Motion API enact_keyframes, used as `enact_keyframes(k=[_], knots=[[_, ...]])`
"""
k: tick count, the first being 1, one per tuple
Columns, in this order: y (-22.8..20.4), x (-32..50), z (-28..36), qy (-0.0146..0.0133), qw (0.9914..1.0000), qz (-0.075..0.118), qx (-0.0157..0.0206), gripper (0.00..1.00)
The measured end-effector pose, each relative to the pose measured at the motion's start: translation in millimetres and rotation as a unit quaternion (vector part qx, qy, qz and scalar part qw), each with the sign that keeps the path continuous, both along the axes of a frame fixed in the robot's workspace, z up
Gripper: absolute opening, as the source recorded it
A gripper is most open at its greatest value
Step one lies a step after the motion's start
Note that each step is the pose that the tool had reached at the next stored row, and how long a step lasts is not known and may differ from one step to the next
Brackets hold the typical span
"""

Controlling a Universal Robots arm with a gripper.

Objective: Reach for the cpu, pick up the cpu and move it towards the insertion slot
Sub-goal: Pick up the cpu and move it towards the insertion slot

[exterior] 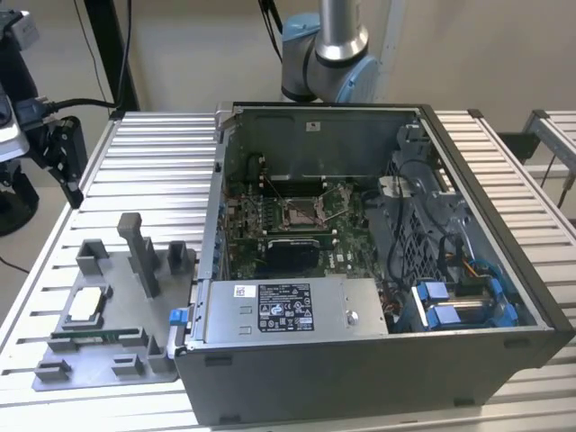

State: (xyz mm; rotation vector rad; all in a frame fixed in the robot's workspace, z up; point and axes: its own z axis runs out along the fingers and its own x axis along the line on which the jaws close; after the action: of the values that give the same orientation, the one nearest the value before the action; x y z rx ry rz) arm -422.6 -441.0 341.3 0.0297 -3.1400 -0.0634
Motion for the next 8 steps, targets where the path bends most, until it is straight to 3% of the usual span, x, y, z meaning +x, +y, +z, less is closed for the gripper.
enact_keyframes(k=[8], knots=[[-0.1,-0.5,-8.6,0.0000,1.00000,0.000,0.0000,1.00]])
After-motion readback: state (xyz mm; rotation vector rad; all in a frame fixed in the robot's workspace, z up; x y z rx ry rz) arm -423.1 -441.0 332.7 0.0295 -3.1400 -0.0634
